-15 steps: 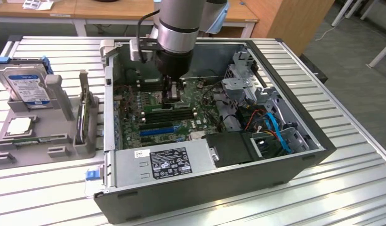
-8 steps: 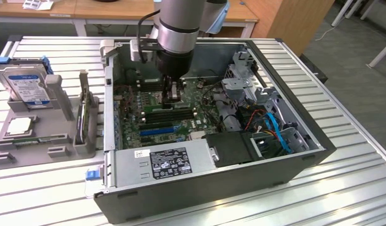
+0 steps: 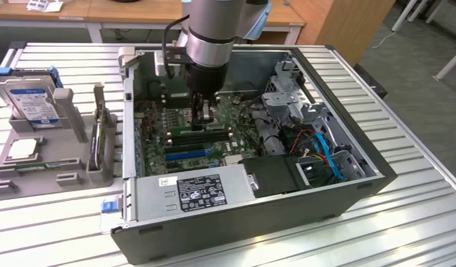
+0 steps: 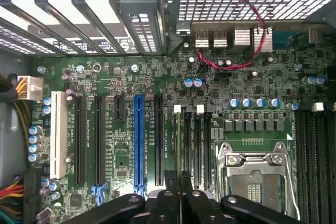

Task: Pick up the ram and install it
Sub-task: 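Insert the ram into the slot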

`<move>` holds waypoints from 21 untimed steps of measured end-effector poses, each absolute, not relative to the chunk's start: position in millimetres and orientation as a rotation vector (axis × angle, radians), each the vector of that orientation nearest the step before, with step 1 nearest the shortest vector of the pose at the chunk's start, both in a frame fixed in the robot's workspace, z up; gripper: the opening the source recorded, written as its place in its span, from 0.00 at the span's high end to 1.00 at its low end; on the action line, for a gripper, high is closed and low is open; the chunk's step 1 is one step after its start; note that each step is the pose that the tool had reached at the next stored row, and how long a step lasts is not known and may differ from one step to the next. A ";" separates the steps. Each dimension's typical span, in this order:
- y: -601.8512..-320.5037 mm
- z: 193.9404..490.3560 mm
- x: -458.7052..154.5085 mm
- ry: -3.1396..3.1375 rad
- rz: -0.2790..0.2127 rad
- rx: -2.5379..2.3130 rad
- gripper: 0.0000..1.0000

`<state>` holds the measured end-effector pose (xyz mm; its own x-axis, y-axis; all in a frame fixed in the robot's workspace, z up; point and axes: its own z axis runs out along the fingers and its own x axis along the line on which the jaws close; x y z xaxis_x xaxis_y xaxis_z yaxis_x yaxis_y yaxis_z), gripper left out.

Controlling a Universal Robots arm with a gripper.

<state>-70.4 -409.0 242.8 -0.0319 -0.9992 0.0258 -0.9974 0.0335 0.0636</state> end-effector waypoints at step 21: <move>-409.0 236.2 -65.9 -2.202 -0.062 2.133 0.88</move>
